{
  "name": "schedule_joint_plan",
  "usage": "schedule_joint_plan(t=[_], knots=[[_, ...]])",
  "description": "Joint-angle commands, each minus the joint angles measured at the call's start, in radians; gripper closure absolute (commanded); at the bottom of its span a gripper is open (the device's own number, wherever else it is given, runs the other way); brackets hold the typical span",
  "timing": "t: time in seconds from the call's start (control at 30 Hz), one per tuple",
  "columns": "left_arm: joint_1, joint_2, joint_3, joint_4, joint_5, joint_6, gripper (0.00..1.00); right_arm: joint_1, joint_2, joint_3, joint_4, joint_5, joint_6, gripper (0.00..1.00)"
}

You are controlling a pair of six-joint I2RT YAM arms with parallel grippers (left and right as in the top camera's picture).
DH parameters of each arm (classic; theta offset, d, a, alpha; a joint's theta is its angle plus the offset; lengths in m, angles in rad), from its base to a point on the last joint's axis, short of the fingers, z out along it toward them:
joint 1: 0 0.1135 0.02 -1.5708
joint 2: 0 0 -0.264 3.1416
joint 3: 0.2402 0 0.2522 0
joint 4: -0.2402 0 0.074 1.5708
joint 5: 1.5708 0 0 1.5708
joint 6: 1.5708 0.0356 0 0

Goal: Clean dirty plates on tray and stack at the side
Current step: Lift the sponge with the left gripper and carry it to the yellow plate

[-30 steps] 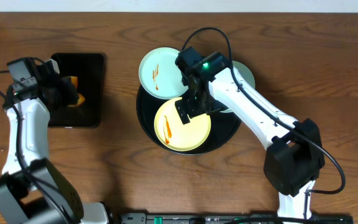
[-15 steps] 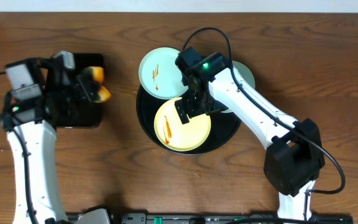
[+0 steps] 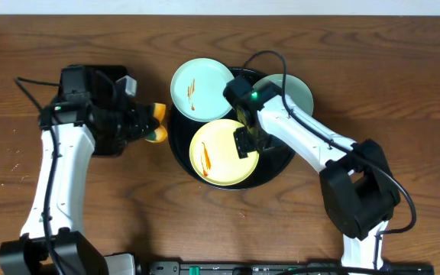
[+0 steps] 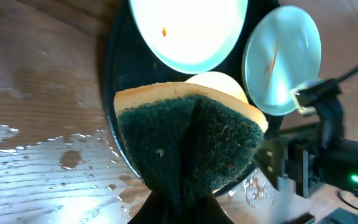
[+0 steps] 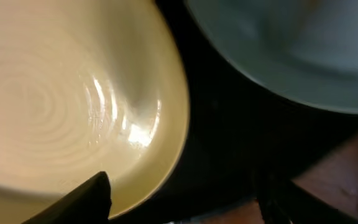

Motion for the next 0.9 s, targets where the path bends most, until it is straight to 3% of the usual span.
schedule_joint_plan(t=[0.0,0.17,0.37,0.53,0.7,0.87], knots=[[-0.024,0.005,0.012,-0.002,0.006,0.001,0.93,-0.006,0.008,-0.035,0.037,-0.080,-0.044,0.30],[-0.037,0.005,0.012,-0.010,0.006,0.001,0.93,-0.006,0.008,-0.070,0.088,-0.040,-0.044,0.33],[-0.037,0.005,0.012,-0.019,0.006,0.002,0.93,-0.016,0.008,-0.107,0.137,-0.014,-0.044,0.47],[-0.037,0.005,0.012,-0.021,0.006,0.002,0.93,-0.045,0.008,-0.107,0.164,-0.014,-0.063,0.53],[-0.037,0.005,0.012,-0.021,0.006,0.001,0.92,-0.059,0.008,-0.114,0.220,-0.015,-0.209,0.55],[-0.037,0.005,0.012,-0.025,0.006,0.002,0.92,-0.046,0.008,-0.122,0.221,-0.026,-0.237,0.53]])
